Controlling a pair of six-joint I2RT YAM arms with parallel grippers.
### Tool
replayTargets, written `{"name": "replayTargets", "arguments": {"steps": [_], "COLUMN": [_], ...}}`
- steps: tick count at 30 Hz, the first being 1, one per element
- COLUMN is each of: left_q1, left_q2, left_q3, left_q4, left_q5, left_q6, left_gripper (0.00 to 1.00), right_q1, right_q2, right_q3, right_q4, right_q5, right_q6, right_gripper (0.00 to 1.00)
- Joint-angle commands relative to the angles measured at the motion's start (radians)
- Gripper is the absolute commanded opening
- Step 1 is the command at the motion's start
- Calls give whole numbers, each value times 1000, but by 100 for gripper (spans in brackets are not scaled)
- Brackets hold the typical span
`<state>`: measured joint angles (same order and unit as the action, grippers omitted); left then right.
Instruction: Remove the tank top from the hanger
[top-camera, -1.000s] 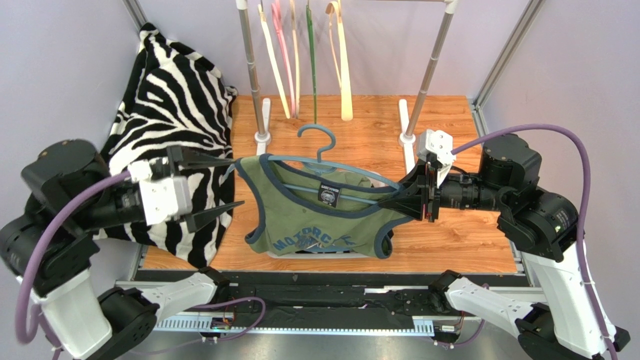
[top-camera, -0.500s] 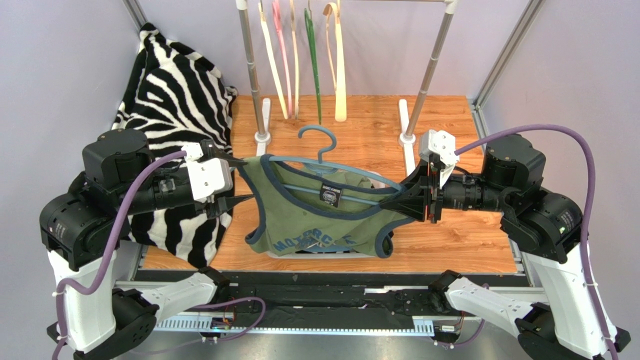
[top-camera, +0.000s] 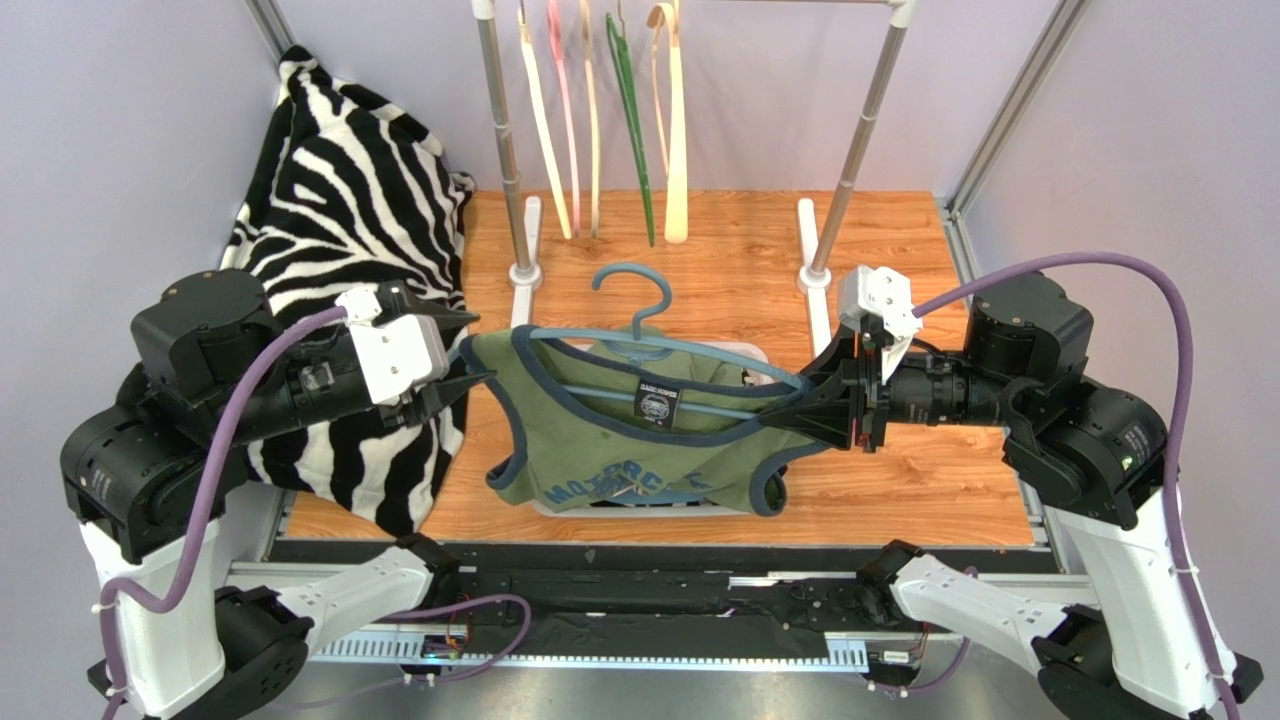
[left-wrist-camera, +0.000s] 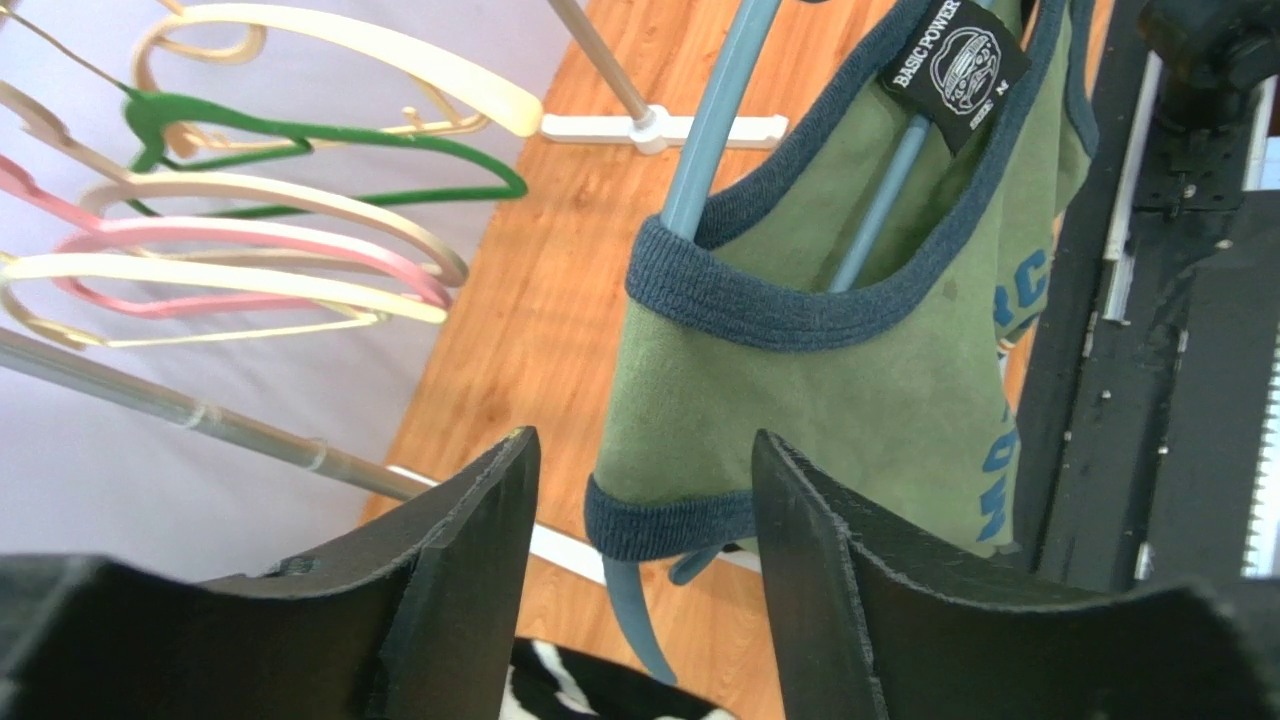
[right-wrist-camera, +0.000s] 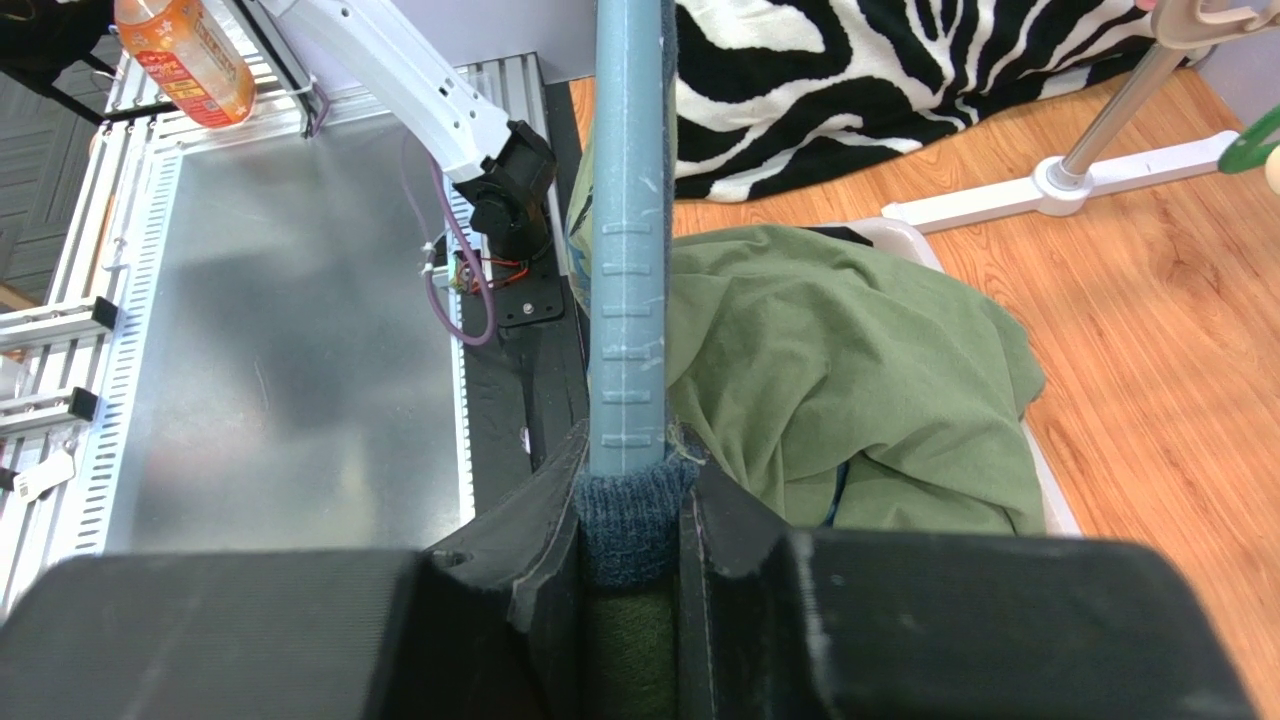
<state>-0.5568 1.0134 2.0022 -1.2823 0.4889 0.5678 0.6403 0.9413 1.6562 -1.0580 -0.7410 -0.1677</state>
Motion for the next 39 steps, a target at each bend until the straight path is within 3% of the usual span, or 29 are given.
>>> {"name": "replayTargets", "arguments": {"steps": [1, 4, 15, 23, 39], "left_q1": [-3, -3, -3, -15, -38], "left_q2": [34, 59, 109, 163, 188], "left_q3": [-23, 0, 55, 139, 135], "left_q4": [-34, -86, -120, -202, -190], "left_q5": [39, 85, 166, 226, 289], "left_q6": [47, 64, 44, 41, 6], "left_gripper": [56, 49, 48, 28, 30], "right_q1": [7, 7, 18, 30, 171], "right_q2": [-7, -7, 14, 33, 109], "right_q3": [24, 25, 28, 25, 50], "right_q4": [47, 49, 55, 64, 119], "right_q5": [-31, -31, -41, -29, 67], "right_q6": [-9, -9, -3, -3, 8], "right_gripper": [0, 0, 0, 0, 0]}}
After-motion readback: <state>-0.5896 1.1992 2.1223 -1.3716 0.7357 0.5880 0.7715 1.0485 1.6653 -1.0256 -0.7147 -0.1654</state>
